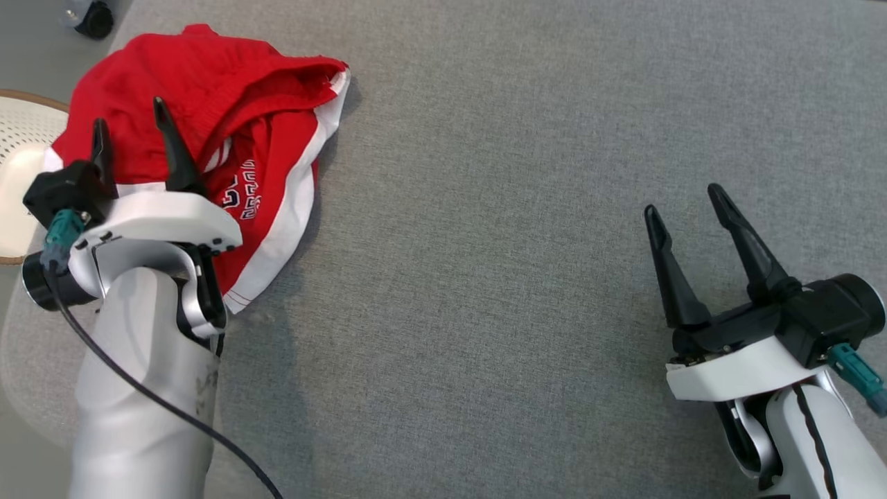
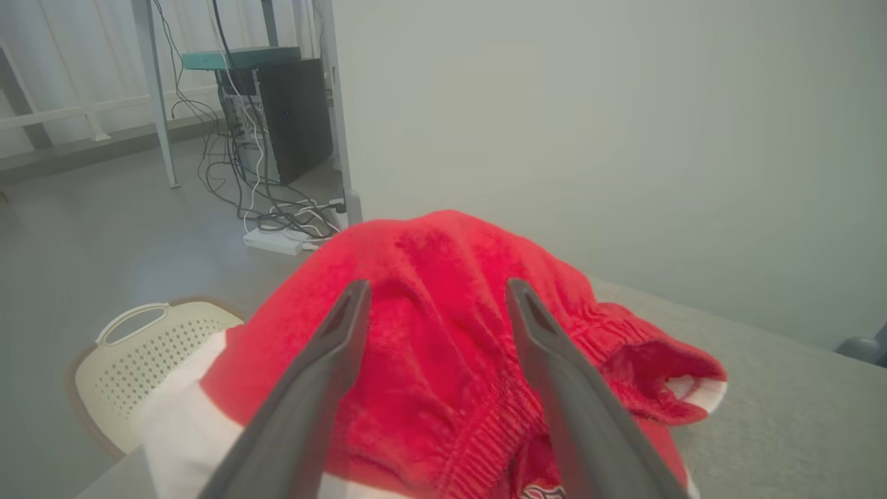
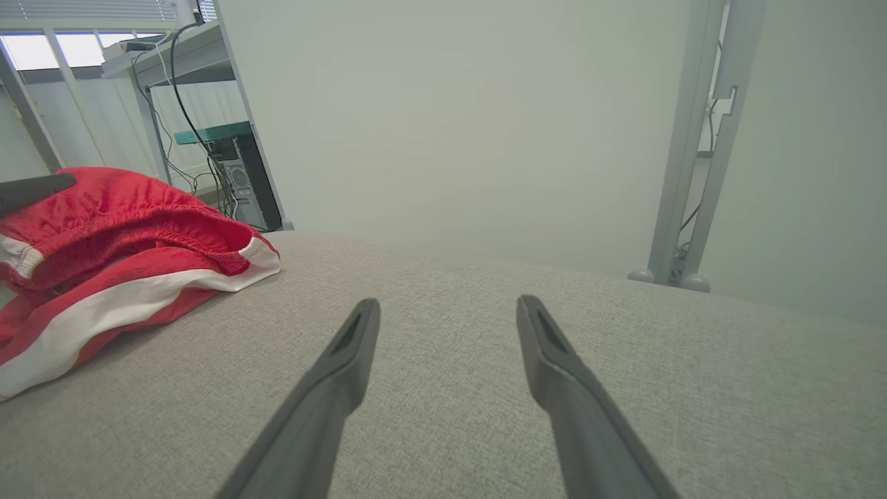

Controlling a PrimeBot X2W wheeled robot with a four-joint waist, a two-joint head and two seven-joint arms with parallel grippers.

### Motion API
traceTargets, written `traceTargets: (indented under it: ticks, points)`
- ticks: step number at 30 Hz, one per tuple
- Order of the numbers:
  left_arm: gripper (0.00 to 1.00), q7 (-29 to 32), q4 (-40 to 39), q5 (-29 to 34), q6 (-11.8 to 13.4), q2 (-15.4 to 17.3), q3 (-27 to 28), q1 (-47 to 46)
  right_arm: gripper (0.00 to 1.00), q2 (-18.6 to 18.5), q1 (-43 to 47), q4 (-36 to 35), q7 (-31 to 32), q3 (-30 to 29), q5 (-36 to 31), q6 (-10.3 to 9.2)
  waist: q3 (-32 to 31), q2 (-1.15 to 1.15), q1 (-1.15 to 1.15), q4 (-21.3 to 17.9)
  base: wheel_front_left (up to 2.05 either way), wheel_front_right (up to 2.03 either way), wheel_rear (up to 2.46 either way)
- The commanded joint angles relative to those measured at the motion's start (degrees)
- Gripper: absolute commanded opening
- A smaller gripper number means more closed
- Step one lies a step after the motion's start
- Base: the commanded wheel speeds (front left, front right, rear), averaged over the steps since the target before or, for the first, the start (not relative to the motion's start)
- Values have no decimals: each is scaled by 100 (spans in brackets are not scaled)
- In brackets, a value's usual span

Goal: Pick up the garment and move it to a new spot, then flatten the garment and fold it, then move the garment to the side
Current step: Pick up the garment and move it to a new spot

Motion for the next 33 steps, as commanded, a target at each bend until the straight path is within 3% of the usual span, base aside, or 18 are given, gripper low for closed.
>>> traceTargets:
  ticks: [1,5,11,19,22,23,24,33]
  points:
    - [100,-5,161,-24,-15,32,45,-234,100,-57,-62,10,-35,6,34,28,65,0,0,-38,0,0,0]
    - [100,98,1136,-164,-115,150,149,-652,100,-59,-88,25,-35,56,126,28,67,0,0,-79,0,0,0]
    - [100,853,2229,-224,-225,363,72,-1175,100,-57,-76,37,-35,68,194,28,12,0,0,-114,0,0,0]
    - [100,1667,3003,-168,-504,508,-177,-1509,100,-38,-130,7,-35,103,219,28,21,0,0,-174,0,0,0]
    - [100,1629,3115,-141,-545,578,-229,-1616,100,-38,-125,-7,-35,102,248,28,25,0,0,-212,0,0,0]
    - [66,1524,3109,-199,-556,589,-183,-1628,100,-34,-126,-9,-35,93,254,28,21,0,0,-228,0,0,0]
    - [0,1421,3102,-228,-599,597,-163,-1631,100,-36,-128,-8,-35,86,257,28,15,0,0,-241,0,0,0]
    - [0,405,3078,-470,-888,653,10,-1493,100,72,-19,38,-35,-1,286,27,-213,0,0,-332,0,0,0]
